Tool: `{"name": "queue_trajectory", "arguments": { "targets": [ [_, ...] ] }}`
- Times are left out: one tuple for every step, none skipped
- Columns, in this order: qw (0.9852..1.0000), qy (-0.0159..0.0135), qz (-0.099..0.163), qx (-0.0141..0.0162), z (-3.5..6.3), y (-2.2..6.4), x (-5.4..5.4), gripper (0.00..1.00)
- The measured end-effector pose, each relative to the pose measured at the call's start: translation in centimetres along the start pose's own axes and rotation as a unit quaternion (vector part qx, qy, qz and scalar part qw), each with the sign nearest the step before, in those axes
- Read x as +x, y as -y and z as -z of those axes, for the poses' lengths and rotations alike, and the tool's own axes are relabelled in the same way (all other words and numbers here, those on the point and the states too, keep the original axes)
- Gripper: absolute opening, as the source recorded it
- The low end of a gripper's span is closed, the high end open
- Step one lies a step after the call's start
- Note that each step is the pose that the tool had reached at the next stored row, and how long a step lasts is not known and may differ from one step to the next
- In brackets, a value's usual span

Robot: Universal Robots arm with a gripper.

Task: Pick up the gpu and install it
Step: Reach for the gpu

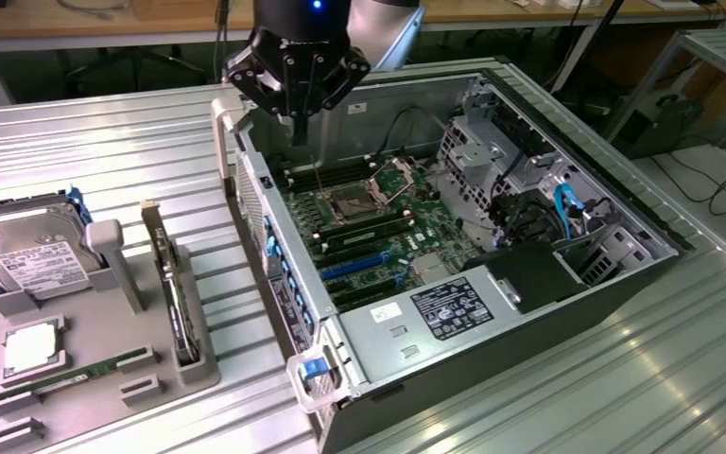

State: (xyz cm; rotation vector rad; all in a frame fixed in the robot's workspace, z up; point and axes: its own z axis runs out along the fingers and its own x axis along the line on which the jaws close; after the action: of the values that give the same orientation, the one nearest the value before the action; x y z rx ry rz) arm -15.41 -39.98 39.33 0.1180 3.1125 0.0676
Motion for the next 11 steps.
{"name": "queue_trajectory", "arguments": {
  "targets": [
    [1.0000,0.0000,0.000,0.0000,0.00,0.01,0.04,0.11],
    [1.0000,0.0000,0.000,0.0000,0.00,0.01,0.09,0.11],
    [1.0000,0.0000,0.000,0.0000,0.00,0.02,0.13,0.11],
    [1.0000,0.0000,0.000,0.0000,0.00,0.02,0.17,0.11],
    [1.0000,0.0000,0.000,0.0000,0.00,0.03,0.22,0.11],
    [1.0000,0.0000,0.000,0.0000,0.01,0.03,0.25,0.11],
    [1.0000,0.0000,0.000,0.0000,0.01,0.04,0.30,0.11],
    [1.0000,0.0000,0.000,0.0000,0.01,0.05,0.39,0.11],
    [1.0000,0.0000,0.000,0.0000,0.01,0.06,0.50,0.11],
    [1.0000,0.0000,0.000,0.0000,0.01,0.06,0.55,0.11],
    [1.0000,0.0000,0.000,0.0000,0.02,0.06,0.59,0.11]
  ]
}}
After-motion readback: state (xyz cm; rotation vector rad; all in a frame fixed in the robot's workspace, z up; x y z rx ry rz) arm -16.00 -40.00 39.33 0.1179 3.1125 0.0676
